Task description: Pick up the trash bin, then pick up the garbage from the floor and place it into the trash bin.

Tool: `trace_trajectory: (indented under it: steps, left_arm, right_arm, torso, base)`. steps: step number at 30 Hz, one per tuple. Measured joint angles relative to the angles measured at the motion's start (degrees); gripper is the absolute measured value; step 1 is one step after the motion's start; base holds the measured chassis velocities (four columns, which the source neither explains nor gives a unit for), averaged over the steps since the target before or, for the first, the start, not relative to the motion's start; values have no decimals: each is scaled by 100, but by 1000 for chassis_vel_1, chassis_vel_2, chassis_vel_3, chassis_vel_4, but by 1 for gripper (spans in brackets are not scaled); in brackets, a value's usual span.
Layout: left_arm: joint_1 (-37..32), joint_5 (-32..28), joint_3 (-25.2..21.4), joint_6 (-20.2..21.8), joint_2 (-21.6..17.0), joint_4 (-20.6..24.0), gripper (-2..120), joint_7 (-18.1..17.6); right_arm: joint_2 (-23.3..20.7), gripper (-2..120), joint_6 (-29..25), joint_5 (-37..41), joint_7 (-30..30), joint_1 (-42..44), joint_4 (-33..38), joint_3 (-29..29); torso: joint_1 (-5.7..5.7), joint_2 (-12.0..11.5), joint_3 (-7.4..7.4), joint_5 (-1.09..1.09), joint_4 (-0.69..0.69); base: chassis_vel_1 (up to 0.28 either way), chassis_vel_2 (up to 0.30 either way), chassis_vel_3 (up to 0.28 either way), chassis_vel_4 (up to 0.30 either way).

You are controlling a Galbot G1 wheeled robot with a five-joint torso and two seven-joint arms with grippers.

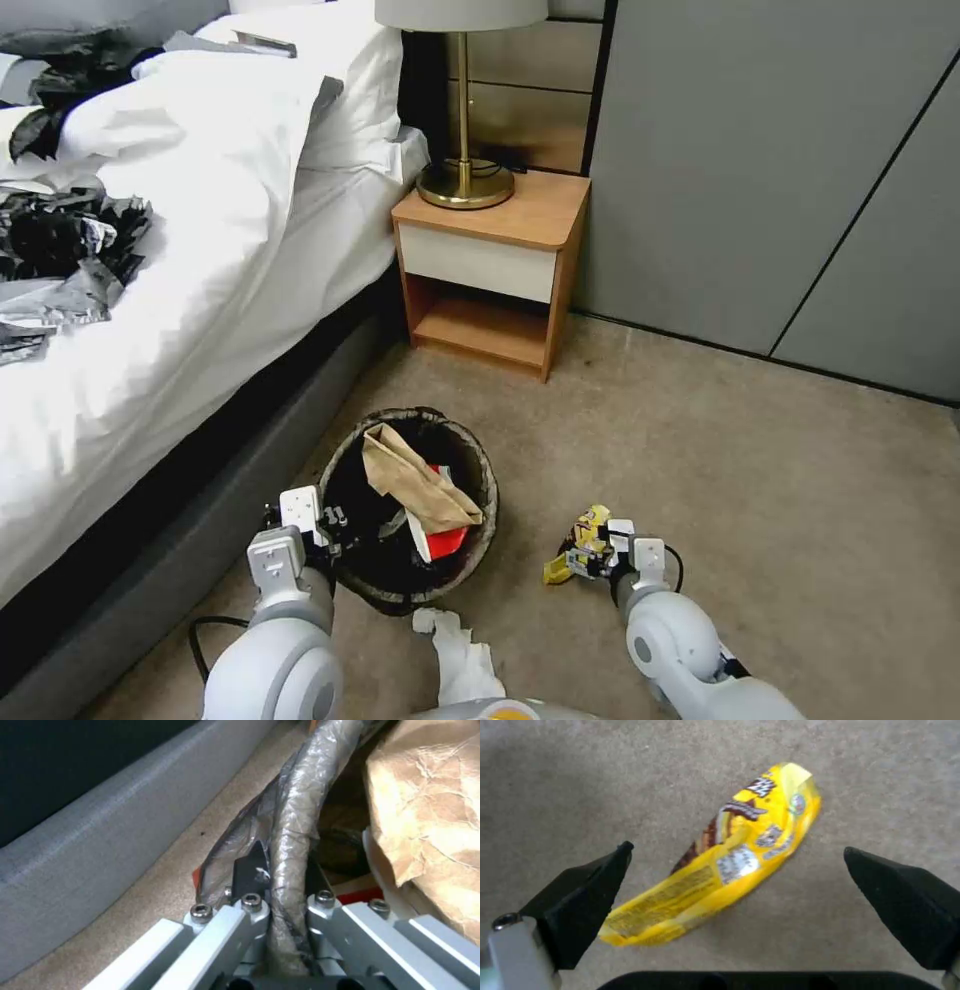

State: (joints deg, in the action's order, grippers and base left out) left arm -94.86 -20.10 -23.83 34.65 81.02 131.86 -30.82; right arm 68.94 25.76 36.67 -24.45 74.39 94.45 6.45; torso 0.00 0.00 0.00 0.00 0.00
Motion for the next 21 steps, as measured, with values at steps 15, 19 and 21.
trace_trajectory:
  steps: [15, 19, 21]
  left_arm:
    - [-59, 40, -5, -9, 15, 32, 0, -3]
    - [-50, 39, -16, -10, 10, 39, 0, -3]
    - [-44, 37, -19, -11, 12, 39, 0, -5]
  right_arm:
    - [470, 100, -345, -277, 379, -312, -923, -9]
    - [499, 91, -456, -350, 466, -371, -1110, 1]
    - [508, 83, -500, -367, 511, -401, -1211, 31]
  torso:
    - [0, 0, 0, 0, 0]
    - [0, 0, 0, 0, 0]
    - [0, 0, 0, -1, 0]
  base:
    - [0, 0, 0, 0]
    - [0, 0, 0, 0]
    - [0, 0, 0, 0]
